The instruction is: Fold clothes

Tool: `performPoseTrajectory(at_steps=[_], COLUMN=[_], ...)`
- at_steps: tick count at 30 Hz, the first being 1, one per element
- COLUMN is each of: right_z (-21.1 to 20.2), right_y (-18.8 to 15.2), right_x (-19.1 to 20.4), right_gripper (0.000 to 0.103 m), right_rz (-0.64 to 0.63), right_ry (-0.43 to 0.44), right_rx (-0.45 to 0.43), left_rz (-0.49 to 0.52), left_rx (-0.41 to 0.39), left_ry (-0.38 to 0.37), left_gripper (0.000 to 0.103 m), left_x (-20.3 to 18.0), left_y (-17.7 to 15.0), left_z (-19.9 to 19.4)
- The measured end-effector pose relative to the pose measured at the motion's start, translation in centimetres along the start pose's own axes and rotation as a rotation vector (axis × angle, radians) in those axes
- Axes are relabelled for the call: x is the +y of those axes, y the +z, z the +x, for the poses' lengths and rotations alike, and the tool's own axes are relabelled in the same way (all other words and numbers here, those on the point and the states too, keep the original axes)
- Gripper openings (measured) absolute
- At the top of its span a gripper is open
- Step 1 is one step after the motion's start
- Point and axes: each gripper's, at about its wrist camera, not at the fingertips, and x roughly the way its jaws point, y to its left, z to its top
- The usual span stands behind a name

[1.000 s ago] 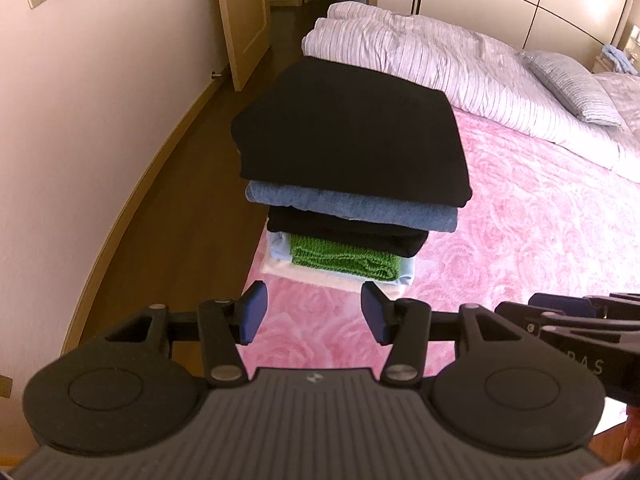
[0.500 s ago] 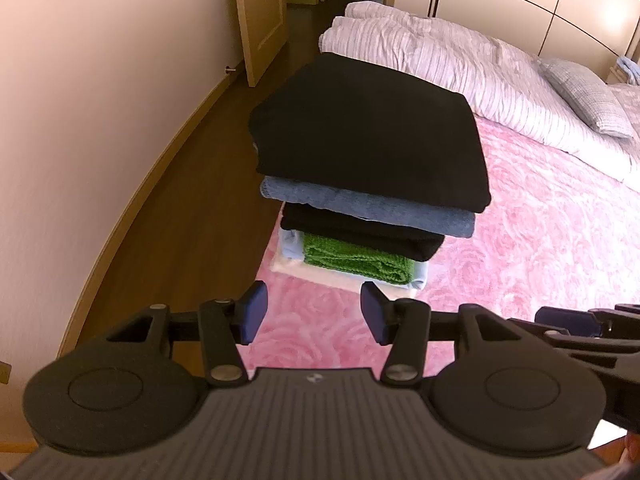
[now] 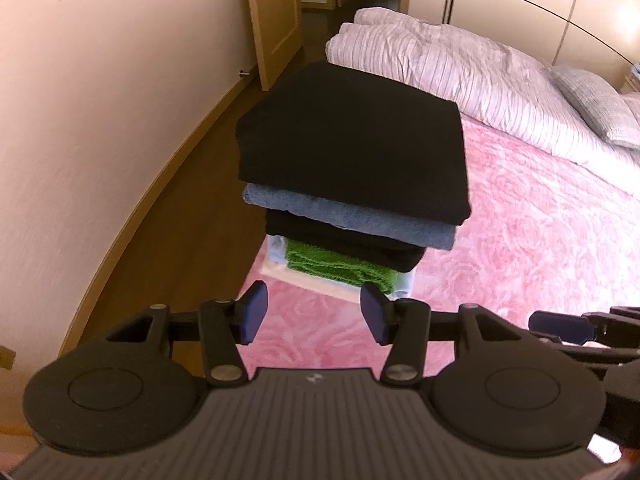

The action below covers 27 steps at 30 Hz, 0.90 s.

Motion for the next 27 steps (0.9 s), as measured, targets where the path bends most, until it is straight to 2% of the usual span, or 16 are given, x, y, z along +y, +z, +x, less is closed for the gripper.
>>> performPoseTrajectory(at_steps=[6,10,14,17,23,27], right_z=[-0.4,-1.4,-2.9,-3.9,-5.5,-6.2], right_y=[0.2,0.3,0.2,0.1,-0.7,-1.2], right_x=[-4.7,-8.5,-12.0,-14.4,-18.9,-21.1], right_gripper=[0.036,0.036,0.036,0.036,0.036,0.036], right_rz=[-0.022,-0.067,-0.179,-0.269,-0.369,-0.383], right_ry=[0.031,0.083,0.117,0.150,0.214,0.234], right_rx=[0.009,-0.021,-0.077,-0.087,-0.054,-0.040], left_rz=[-0.035,-0.075,-0.140,-0.196,-0.273,-0.290], left_rx=[0.003,-0.001,-0.005,0.006,0.011,0.004], left_ry=[0.022,0.039,0.069,0.089,0.124,0.143], left_gripper=[0.047,0.047,0.047,0.047,0.047,0.047], left_x=[-4.8,-8.3,-11.4,-14.0,-18.8,-21.4], left_y=[-0.5,-0.9,-1.6,-2.5,-4.0,-4.6], left_z=[-0.4,-0.5,-0.6,-1.1,-2.6,-3.8])
